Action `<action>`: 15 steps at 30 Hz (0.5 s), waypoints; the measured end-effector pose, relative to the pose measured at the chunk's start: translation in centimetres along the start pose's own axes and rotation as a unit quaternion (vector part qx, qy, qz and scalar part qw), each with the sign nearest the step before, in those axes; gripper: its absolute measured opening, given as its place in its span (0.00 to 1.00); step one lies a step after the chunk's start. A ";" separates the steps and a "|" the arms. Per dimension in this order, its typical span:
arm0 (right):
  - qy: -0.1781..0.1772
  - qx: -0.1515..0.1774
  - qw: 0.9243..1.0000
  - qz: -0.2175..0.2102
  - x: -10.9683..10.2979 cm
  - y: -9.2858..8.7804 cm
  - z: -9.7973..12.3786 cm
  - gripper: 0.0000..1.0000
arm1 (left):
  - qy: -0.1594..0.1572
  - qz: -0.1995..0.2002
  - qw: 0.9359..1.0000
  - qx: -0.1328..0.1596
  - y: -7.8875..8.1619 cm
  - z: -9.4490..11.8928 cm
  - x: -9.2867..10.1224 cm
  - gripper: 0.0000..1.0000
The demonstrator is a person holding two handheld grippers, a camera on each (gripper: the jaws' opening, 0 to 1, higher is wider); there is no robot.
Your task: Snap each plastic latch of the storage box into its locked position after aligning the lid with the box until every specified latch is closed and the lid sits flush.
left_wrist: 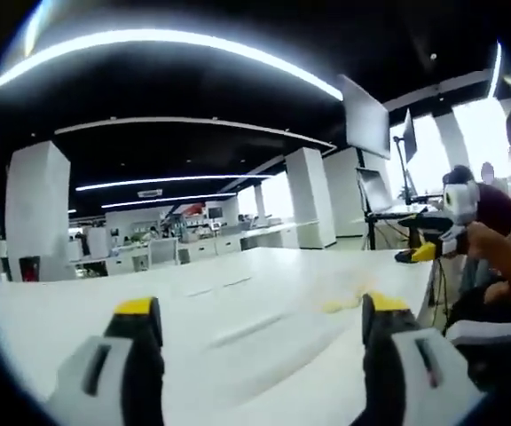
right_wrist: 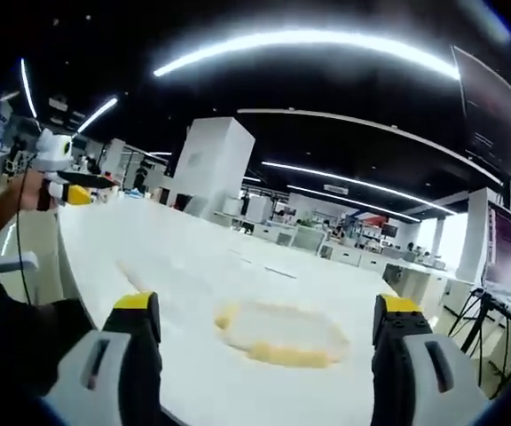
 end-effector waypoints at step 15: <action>0.017 -0.027 0.999 -0.022 1.7 -1.1 -1.5 1.00 | -0.038 -0.015 0.999 -0.020 0.4 -2.8 2.1 0.93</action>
Point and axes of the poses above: the point that each gripper's makers call its tool centre point, and the gripper's own axes: z roughly backward along the fingers, x roughly to its right, y roughly out of its top, the point moved 10 cm from there along z, roughly backward along the fingers
